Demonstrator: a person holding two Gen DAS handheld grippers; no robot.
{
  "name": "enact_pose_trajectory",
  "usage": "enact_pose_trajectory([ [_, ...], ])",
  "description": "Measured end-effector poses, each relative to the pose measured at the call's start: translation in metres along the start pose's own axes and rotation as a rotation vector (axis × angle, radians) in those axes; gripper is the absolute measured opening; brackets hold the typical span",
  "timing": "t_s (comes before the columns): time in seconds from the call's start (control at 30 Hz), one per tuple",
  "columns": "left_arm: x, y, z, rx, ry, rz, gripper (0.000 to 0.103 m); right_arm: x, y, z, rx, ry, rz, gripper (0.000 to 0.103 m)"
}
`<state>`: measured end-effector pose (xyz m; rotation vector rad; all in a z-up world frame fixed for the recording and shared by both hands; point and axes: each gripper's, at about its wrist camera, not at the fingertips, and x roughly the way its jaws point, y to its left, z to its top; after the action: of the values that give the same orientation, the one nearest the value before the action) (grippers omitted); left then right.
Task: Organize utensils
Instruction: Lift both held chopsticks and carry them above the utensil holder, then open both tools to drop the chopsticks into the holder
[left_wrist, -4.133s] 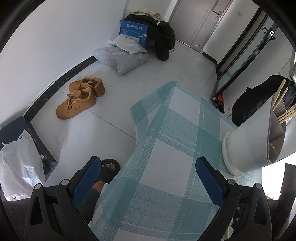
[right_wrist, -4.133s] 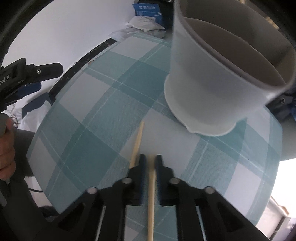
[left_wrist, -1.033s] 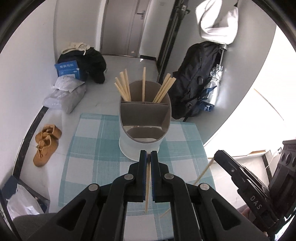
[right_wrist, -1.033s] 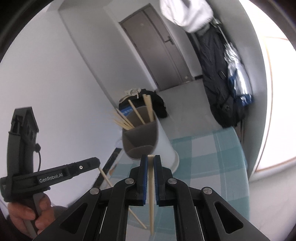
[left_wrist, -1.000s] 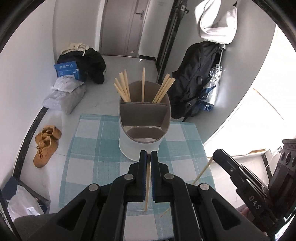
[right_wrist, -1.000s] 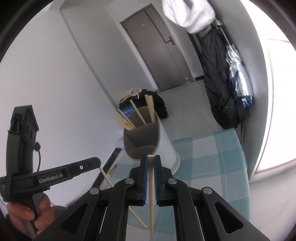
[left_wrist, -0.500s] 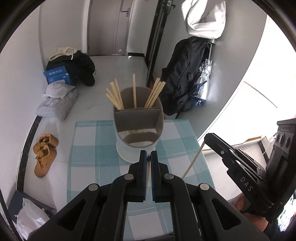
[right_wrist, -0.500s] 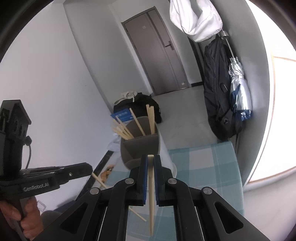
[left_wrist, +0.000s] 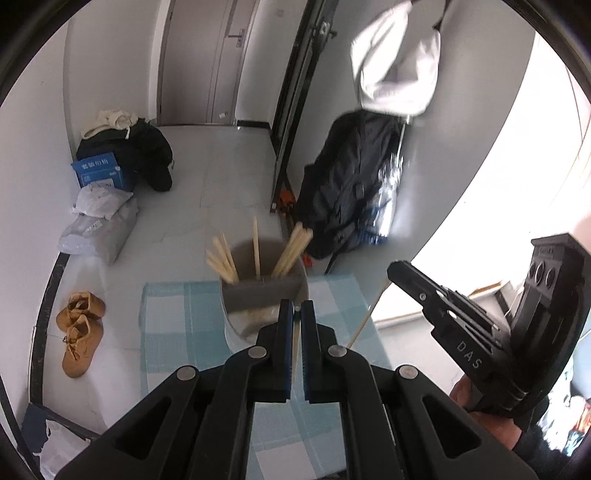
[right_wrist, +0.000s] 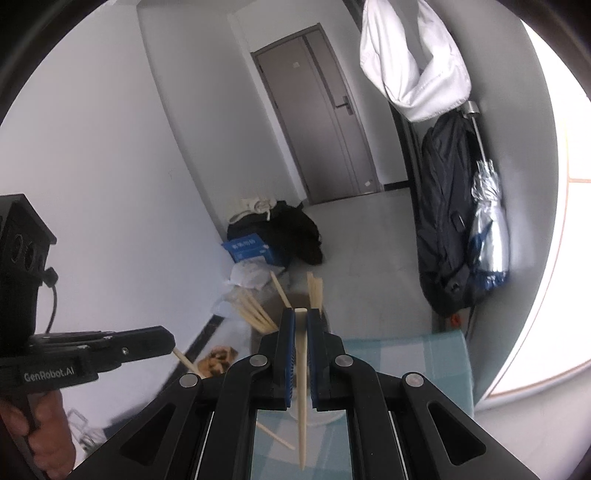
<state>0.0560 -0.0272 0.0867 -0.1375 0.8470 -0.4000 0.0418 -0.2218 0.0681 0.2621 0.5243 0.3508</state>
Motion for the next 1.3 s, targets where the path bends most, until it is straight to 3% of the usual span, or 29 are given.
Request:
enact_pose_trajectory([
  [0.17,-0.014,0.004,0.035,-0.029,-0.041,-0.034,0.0,0.003,0.01,0.035,-0.032,-0.029,-0.001,0.006],
  [0.6,-0.013,0.007,0.087,0.018,-0.091,0.004,0.0,0.04,0.024,0.114,-0.08,-0.12,0.008,0.006],
  [0.83,0.007,0.018,0.093,0.046,-0.055,0.043,0.0,0.073,0.019,0.114,-0.086,-0.115,0.014,0.006],
  [0.93,0.017,0.021,0.089,0.076,-0.064,0.097,0.0,0.088,0.012,0.107,-0.057,-0.101,0.029,0.006],
  [1.3,0.051,0.044,0.078,0.011,0.008,0.072,0.0,0.113,0.001,0.075,-0.068,-0.065,0.031,0.006],
])
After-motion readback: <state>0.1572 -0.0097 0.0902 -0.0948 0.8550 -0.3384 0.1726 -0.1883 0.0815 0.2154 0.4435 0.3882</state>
